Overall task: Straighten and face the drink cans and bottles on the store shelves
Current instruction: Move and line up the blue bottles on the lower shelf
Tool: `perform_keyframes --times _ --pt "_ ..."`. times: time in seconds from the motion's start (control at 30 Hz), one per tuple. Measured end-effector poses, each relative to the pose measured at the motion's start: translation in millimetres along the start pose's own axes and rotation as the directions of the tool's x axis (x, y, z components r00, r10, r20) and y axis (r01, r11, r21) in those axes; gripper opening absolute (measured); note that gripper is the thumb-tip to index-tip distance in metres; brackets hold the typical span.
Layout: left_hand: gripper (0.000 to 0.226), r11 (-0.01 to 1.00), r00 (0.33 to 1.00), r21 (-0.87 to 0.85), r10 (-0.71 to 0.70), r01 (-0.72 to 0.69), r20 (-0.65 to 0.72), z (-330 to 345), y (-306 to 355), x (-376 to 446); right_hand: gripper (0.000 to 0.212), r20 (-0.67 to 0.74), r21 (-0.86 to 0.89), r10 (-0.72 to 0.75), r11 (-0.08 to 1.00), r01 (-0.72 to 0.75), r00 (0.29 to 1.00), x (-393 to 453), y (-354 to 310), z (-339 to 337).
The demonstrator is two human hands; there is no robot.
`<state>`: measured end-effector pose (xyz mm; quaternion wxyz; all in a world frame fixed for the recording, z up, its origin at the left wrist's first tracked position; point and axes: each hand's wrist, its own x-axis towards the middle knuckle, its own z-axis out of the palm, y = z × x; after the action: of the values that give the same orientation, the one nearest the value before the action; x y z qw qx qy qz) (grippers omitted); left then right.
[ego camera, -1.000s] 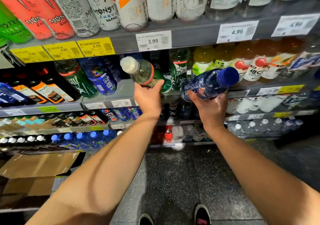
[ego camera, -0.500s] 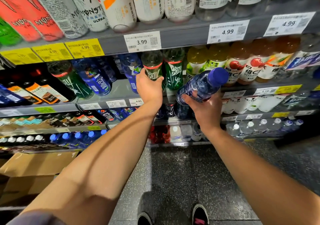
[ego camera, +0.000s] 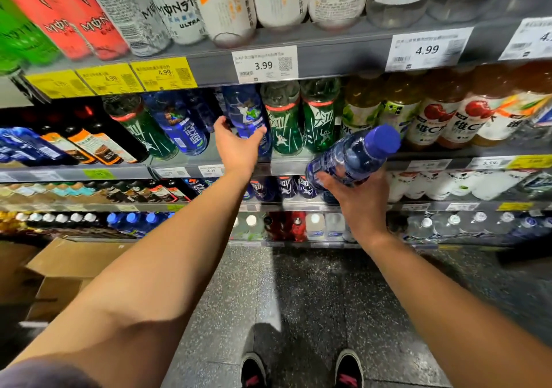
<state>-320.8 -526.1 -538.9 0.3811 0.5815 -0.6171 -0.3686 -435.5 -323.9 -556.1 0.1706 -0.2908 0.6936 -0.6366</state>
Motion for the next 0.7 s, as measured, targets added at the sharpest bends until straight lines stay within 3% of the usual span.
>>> perform_keyframes --times 0.07,0.17,0.3,0.5,0.7 --pt "0.077 1.000 0.996 0.003 -0.026 0.026 0.083 2 -1 9 0.047 -0.013 -0.011 -0.023 1.000 0.023 1.000 -2 0 1" --pt "0.060 1.000 0.996 0.026 0.000 -0.003 0.093 2 -4 17 0.032 0.028 -0.040 -0.014 0.999 0.015 1.000 -5 3 6" --pt "0.057 1.000 0.999 -0.007 0.009 -0.009 0.033 -7 -10 17 0.049 0.019 -0.086 0.022 0.996 -0.020 1.000 -13 3 29" --pt "0.051 0.997 0.996 -0.032 -0.076 0.074 -0.041 -49 -22 38 0.052 0.011 -0.065 -0.002 0.998 0.003 1.000 -22 -14 85" --pt "0.060 0.998 0.998 -0.011 -0.056 0.055 -0.034 -70 -31 50 0.059 -0.051 -0.054 0.002 0.999 -0.005 0.999 -24 -24 134"
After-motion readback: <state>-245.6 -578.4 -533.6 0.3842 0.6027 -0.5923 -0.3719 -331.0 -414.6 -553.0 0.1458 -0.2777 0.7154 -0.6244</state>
